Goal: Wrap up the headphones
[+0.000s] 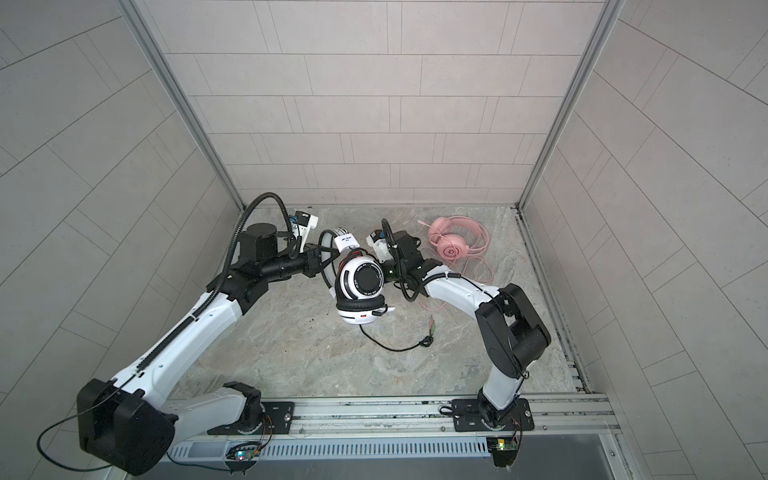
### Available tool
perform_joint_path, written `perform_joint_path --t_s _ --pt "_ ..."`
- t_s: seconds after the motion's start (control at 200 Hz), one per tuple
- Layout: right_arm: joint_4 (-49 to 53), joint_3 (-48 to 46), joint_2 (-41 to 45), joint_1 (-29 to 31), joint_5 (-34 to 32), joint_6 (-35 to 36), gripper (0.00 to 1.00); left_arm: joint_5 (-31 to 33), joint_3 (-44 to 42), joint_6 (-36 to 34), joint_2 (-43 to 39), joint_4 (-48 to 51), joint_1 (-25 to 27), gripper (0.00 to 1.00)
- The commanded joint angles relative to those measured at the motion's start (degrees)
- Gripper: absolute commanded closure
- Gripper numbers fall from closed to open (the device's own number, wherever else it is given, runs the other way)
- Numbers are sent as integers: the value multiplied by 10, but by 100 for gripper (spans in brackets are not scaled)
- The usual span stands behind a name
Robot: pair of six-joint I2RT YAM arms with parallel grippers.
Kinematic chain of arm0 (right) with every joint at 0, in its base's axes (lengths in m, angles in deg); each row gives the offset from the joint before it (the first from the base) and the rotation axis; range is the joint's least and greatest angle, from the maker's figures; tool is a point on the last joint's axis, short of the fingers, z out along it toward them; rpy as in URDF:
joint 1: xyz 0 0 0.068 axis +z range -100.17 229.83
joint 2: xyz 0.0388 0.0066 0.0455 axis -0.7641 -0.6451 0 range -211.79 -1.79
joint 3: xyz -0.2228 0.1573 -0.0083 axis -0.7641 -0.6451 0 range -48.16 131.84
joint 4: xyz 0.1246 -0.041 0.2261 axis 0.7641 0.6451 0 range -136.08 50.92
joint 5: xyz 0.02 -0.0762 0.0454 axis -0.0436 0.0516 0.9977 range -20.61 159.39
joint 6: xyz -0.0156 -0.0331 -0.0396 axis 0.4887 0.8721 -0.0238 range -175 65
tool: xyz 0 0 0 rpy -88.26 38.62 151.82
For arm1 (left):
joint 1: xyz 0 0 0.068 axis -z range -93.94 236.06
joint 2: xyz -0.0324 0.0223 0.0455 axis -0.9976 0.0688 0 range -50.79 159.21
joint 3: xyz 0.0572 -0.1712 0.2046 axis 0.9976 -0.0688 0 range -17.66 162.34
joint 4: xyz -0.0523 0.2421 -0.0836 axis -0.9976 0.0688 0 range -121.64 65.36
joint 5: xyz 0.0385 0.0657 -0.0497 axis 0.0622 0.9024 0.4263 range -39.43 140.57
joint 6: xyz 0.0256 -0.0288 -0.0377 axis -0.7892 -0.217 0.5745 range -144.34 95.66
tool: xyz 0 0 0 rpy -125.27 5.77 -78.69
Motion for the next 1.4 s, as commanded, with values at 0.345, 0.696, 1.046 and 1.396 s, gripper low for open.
perform_joint_path --t_s 0.345,0.696,1.046,1.396 --pt "-42 45 -63 25 26 -25 80 -27 78 140 -20 -116 2 100" --pt "-110 25 -115 40 44 -64 80 -10 146 164 7 -127 0 100" --pt "-133 -21 -118 56 51 -79 80 120 199 162 25 -93 -4 100" --pt "-153 -119 -86 105 18 -81 83 367 225 167 26 -12 -17 100"
